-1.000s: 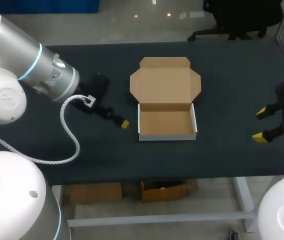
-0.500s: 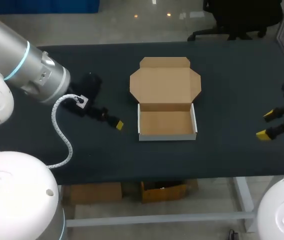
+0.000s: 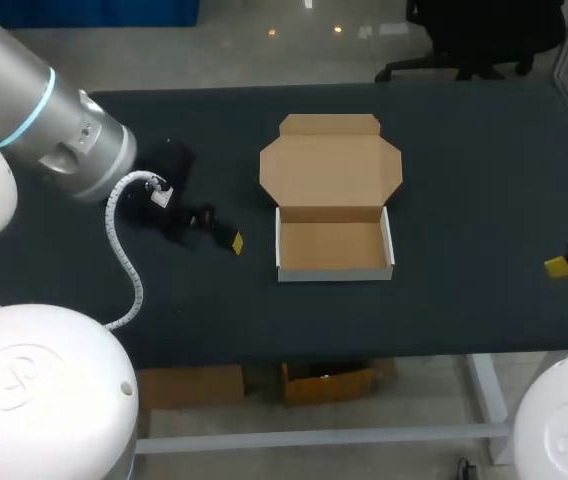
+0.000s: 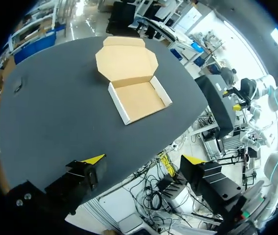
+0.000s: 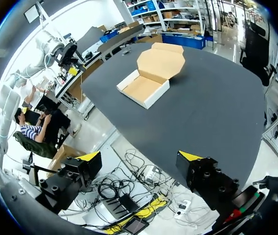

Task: Assemble the packaging by folding the flat box into shape, placing the metal phone stand inside, and closing the box properly

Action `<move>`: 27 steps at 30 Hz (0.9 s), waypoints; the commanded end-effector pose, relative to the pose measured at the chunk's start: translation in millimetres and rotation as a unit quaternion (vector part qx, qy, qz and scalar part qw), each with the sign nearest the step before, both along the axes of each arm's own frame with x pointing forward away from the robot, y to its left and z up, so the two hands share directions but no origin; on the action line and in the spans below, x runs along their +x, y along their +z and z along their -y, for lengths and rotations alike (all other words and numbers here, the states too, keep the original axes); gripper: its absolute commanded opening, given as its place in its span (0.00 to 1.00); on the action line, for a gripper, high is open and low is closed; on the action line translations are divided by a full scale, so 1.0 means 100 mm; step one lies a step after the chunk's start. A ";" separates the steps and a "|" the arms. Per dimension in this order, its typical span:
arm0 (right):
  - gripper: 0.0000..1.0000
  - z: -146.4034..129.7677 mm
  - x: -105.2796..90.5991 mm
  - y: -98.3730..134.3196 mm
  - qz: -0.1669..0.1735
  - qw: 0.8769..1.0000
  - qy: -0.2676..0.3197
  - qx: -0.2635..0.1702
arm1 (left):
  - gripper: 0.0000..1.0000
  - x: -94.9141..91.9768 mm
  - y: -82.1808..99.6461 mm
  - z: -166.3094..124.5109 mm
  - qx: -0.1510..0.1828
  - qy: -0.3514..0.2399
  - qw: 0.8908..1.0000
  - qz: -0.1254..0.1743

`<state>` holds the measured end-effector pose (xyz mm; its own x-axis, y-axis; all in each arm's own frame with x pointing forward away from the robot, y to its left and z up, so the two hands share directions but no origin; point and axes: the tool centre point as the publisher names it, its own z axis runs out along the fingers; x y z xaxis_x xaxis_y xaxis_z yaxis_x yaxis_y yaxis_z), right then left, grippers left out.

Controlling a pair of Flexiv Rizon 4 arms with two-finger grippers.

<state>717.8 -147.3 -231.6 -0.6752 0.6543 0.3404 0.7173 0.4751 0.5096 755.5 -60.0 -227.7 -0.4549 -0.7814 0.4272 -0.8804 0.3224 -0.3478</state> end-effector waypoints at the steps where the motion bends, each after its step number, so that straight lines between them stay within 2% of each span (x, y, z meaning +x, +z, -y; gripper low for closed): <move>1: 1.00 0.07 -0.18 0.18 -0.008 1.000 -0.013 0.002 | 1.00 -0.03 0.14 -0.04 0.005 0.014 1.000 -0.014; 16: 1.00 0.18 -0.32 0.35 -0.080 0.996 -0.048 0.007 | 1.00 -0.19 0.41 -0.10 0.002 0.078 0.995 -0.053; 22: 1.00 0.16 -0.34 0.42 -0.095 0.994 -0.051 0.001 | 1.00 -0.25 0.50 -0.11 0.003 0.089 0.994 -0.059; 27: 1.00 0.16 -0.37 0.50 -0.094 0.994 -0.059 -0.003 | 1.00 -0.31 0.58 -0.12 0.009 0.106 0.993 -0.056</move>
